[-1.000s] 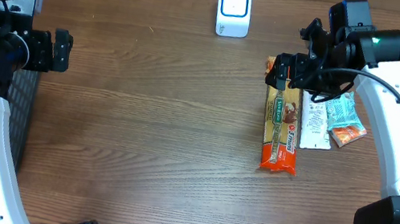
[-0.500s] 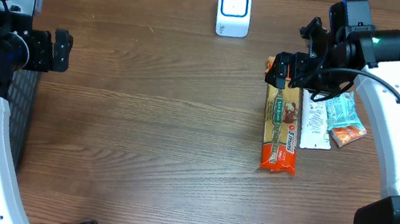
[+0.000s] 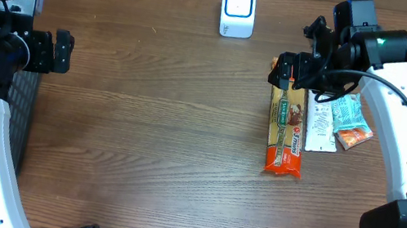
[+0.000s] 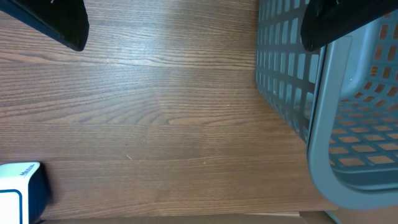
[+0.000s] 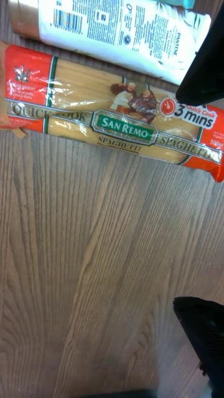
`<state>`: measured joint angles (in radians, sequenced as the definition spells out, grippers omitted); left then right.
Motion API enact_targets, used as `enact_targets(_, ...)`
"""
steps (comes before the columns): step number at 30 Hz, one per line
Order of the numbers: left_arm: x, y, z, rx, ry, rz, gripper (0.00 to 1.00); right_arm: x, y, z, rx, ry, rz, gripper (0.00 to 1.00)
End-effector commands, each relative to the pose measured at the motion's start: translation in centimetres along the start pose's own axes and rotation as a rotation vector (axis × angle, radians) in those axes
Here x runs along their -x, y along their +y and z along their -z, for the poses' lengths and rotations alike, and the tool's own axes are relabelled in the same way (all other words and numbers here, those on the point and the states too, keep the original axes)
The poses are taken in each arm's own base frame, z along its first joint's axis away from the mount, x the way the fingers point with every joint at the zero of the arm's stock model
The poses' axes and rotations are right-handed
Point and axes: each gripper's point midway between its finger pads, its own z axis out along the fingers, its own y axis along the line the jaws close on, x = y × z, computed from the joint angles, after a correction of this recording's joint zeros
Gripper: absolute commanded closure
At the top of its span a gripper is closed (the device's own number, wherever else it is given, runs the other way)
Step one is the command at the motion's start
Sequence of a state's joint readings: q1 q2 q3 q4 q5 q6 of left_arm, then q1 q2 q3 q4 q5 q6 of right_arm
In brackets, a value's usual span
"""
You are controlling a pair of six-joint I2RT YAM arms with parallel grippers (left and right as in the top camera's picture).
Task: Scan the item barcode
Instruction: 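Open the right gripper and release the spaghetti pack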
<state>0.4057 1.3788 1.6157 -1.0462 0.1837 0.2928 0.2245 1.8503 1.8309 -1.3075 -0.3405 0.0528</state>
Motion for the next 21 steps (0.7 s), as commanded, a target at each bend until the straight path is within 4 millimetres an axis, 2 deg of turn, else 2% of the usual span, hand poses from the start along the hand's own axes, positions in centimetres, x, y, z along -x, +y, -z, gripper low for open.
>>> enact_targets(1, 0.5, -0.1, 0.3, -0.004, -0.017, -0.021, 0.00, 0.4, 1.0, 0.4, 0.016, -0.022, 0.023, 0.00)
enact_targets(13, 0.5, -0.1, 0.3, -0.004, -0.016, -0.021, 0.00, 0.6, 1.3, 0.9, 0.018, -0.030, 0.072, 0.00)
enact_targets(17, 0.5, -0.1, 0.3, -0.003, -0.017, -0.021, 0.00, 1.8, 3.0, 4.0, 0.040, -0.087, 0.103, 0.00)
enact_targets(21, 0.5, -0.1, 0.3, -0.003, -0.017, -0.021, 0.00, 2.3, 5.0, 8.4, 0.056, -0.153, 0.134, 0.00)
